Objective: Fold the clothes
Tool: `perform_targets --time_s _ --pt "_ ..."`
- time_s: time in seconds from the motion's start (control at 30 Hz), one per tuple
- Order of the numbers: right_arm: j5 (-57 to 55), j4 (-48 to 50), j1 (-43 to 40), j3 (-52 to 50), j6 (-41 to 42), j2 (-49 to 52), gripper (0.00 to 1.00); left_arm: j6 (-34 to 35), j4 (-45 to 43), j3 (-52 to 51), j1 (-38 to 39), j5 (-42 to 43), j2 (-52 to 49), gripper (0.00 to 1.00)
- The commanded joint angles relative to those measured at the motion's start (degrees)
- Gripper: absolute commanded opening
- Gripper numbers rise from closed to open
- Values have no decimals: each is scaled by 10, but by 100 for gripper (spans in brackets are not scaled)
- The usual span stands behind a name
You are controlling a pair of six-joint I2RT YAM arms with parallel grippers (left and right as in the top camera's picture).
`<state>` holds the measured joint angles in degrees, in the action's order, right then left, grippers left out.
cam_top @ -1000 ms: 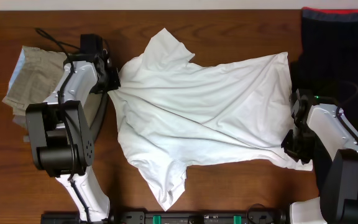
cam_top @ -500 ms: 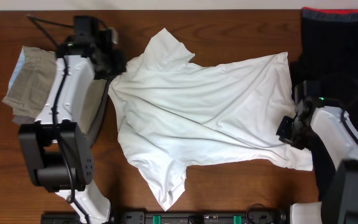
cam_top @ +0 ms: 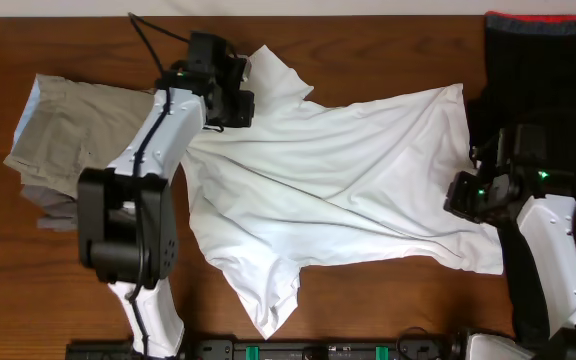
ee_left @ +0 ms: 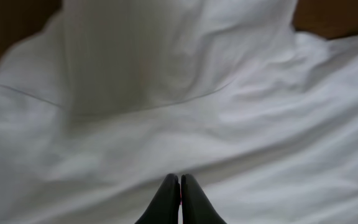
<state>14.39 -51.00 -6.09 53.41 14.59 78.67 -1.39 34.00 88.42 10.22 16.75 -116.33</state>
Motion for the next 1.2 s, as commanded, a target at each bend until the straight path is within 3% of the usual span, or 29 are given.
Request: perform_targets --time_s 0.0,0.3,0.5,0.67,0.83,1.03,1.17 --pt "44 19 34 0 -24 23 1 -8 -5 1 3 -10 -21 6" --pt "19 58 50 -9 30 137 1 -16 -51 1 2 -18 -84 6" --pt "-1 47 50 -9 37 184 1 -12 -105 1 1 -85 -110 6" --pt "-6 50 50 -9 36 184 1 71 -186 1 -5 -184 -125 6" --pt "-4 50 50 -9 35 184 1 126 -252 10 -19 -189 -125 6" --pt "79 62 50 -9 -59 184 6 129 -253 63 -33 -186 -125 6" --pt "117 80 50 -9 -86 184 9 122 -177 138 -40 -130 -123 6"
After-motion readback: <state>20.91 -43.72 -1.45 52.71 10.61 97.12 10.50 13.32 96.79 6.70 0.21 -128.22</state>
